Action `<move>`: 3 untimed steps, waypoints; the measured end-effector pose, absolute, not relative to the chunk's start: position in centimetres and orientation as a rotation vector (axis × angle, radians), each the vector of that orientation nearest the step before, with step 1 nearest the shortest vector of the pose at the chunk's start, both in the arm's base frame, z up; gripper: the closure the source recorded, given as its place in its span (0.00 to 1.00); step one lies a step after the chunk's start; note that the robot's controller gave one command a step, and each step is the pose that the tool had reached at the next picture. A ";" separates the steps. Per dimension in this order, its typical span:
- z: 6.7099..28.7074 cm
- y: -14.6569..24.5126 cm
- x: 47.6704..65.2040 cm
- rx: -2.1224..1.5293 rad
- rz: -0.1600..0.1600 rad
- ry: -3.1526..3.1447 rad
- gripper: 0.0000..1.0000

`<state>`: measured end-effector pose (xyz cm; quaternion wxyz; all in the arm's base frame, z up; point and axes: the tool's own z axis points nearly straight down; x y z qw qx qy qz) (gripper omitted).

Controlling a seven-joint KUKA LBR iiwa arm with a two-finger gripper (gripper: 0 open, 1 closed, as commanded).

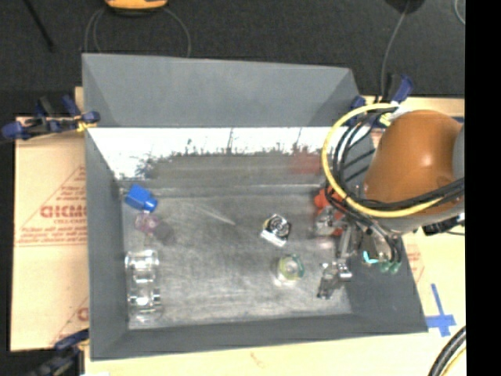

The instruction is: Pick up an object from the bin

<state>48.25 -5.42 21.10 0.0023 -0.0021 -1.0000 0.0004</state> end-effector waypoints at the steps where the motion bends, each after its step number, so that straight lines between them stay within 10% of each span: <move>1: 7.2 -5.8 52.0 0.305 0.003 -3.136 0.00; 2: 7.6 -5.8 52.3 0.309 0.005 -3.143 1.00; 3: 20.5 -6.9 51.3 0.354 0.006 -3.132 1.00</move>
Offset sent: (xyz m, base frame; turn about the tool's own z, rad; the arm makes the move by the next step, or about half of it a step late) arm 0.0342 -0.0031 -0.1410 -0.1992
